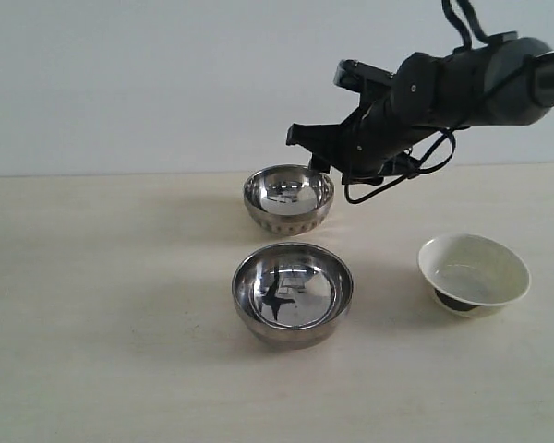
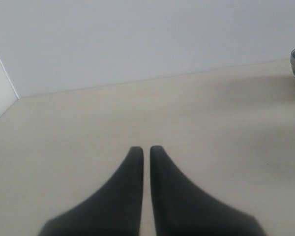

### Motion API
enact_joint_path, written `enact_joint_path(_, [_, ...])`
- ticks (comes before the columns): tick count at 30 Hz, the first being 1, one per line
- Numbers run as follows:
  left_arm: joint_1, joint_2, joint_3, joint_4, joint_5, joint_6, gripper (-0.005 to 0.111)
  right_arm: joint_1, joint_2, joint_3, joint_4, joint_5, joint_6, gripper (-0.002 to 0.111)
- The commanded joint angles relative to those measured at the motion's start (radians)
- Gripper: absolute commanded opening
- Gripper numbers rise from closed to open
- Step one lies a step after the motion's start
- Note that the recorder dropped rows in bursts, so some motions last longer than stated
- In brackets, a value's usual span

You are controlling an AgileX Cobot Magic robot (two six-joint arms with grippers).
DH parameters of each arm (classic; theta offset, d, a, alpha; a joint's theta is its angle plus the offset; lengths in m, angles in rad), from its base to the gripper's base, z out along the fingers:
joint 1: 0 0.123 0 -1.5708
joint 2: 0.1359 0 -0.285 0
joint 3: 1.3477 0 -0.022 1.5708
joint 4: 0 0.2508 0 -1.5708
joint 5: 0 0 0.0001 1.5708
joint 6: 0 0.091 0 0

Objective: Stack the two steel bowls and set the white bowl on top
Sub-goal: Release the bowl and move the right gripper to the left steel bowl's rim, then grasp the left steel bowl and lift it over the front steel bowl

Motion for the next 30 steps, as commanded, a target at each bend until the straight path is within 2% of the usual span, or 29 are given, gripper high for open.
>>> enact_joint_path(1, [0.002,-0.004,0.003,-0.007,-0.008,-0.010,0.004,-0.008,0.093,-0.098,-0.008,0.008,0.007,0.047])
enact_joint_path(8, [0.002,-0.004,0.003,-0.007,-0.008,-0.010,0.004,-0.033,0.174,-0.194,-0.017,0.032,0.017,0.047])
enact_joint_path(14, [0.002,-0.004,0.003,-0.007,-0.008,-0.010,0.004,-0.088,0.181,-0.208,-0.023,0.076,0.019,0.047])
enact_joint_path(27, [0.002,-0.004,0.003,-0.007,-0.008,-0.010,0.004,-0.055,0.270,-0.210,0.015,-0.025,0.017,0.047])
enact_joint_path(30, [0.002,-0.004,0.003,-0.007,-0.008,-0.010,0.004,-0.055,0.284,-0.210,0.015,-0.040,0.017,0.040])
